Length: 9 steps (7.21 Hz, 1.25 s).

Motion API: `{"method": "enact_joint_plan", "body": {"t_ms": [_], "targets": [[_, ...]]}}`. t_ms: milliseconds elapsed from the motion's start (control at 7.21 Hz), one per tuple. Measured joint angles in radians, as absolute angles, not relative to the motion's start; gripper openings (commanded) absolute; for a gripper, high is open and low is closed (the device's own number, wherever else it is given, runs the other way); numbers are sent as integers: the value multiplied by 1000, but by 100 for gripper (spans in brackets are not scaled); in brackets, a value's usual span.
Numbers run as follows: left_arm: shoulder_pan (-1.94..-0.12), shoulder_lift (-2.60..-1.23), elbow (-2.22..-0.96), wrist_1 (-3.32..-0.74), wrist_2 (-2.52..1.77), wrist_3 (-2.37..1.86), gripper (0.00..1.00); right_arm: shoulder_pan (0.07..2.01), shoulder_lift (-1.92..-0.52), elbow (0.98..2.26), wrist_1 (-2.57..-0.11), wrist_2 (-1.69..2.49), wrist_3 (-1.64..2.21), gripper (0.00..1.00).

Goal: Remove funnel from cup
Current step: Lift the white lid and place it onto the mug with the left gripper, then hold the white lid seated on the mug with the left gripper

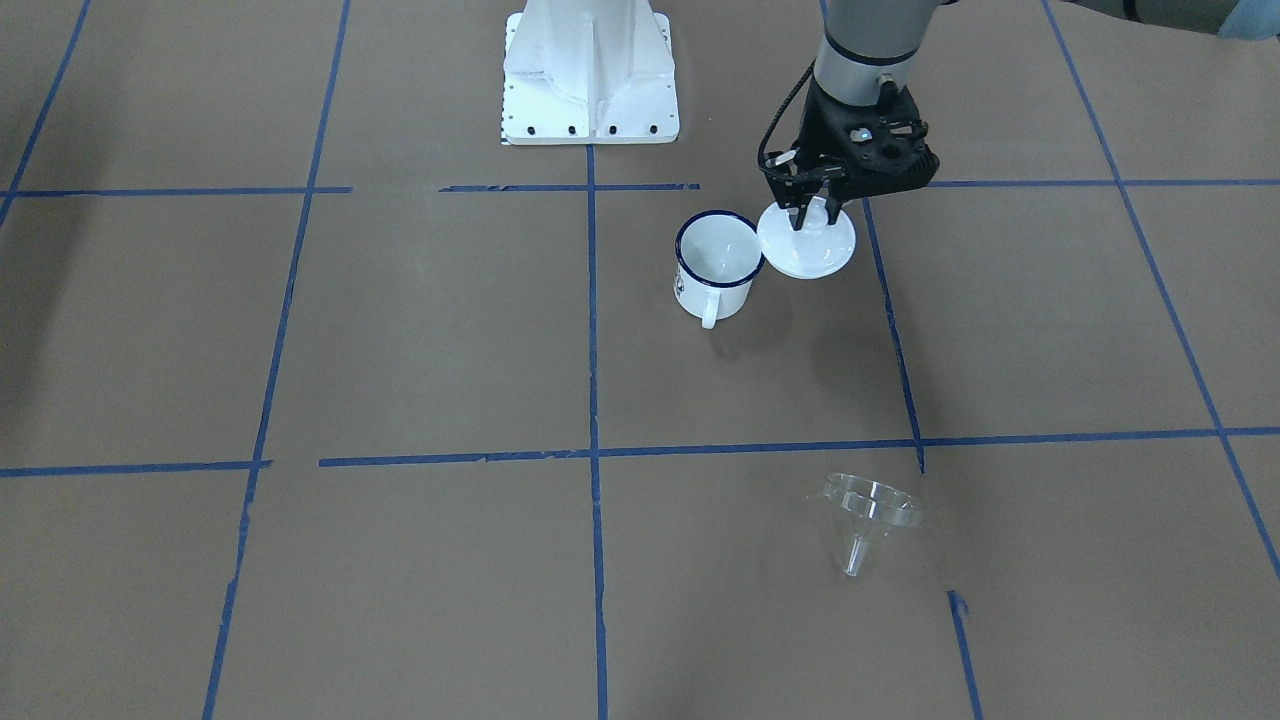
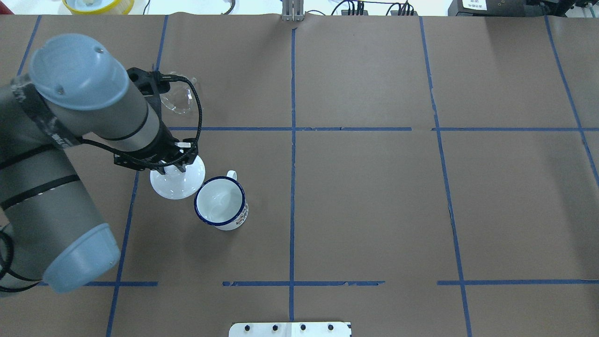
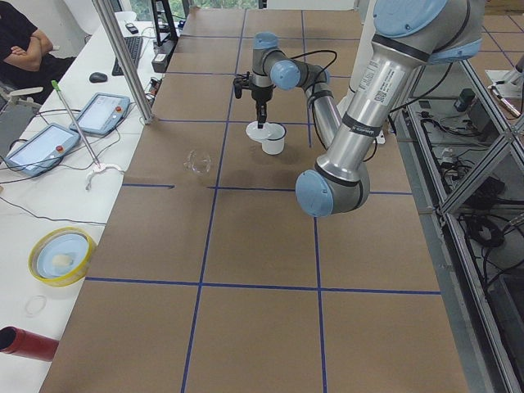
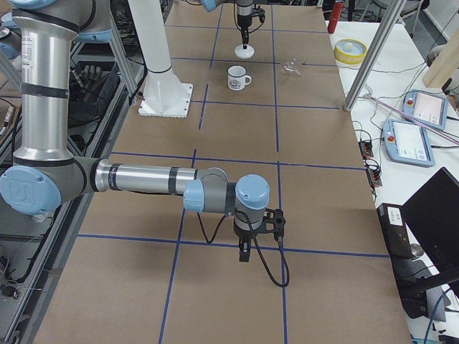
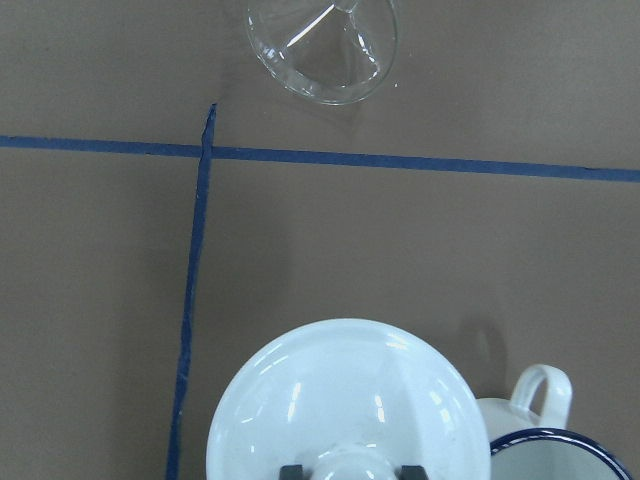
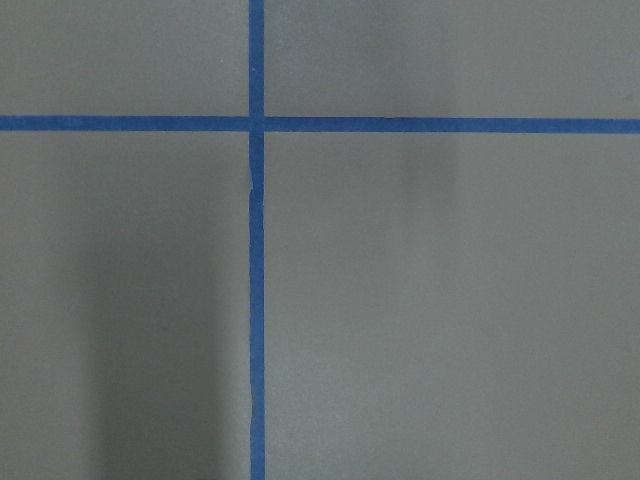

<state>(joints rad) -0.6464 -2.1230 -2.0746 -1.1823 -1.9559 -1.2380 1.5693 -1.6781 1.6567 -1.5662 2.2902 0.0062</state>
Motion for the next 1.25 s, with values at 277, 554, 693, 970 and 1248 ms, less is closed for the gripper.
{"method": "enact_joint_plan", "body": {"t_ms": [277,554,693,970,1248], "targets": [[-593,-2188,-2001,-1211,-1955,-1291,0,1569,-1678,1657,-1566,2290,6,100],[-574,-2201,-1962,-1257,-1954,-1301,0,1569,-1678,1657,-1566,2290,6,100],[-570,-2202,-1956,-1266,-1954,-1302,0,1569,-1678,1657,-1566,2290,6,100],[-568,-2197,-1955,-1269,-1949,-1299,0,1569,-1678,1657,-1566,2290,6,100],[-568,-2187,-1958,-1268,-1947,-1296,0,1569,-1678,1657,-1566,2290,6,100]]}}
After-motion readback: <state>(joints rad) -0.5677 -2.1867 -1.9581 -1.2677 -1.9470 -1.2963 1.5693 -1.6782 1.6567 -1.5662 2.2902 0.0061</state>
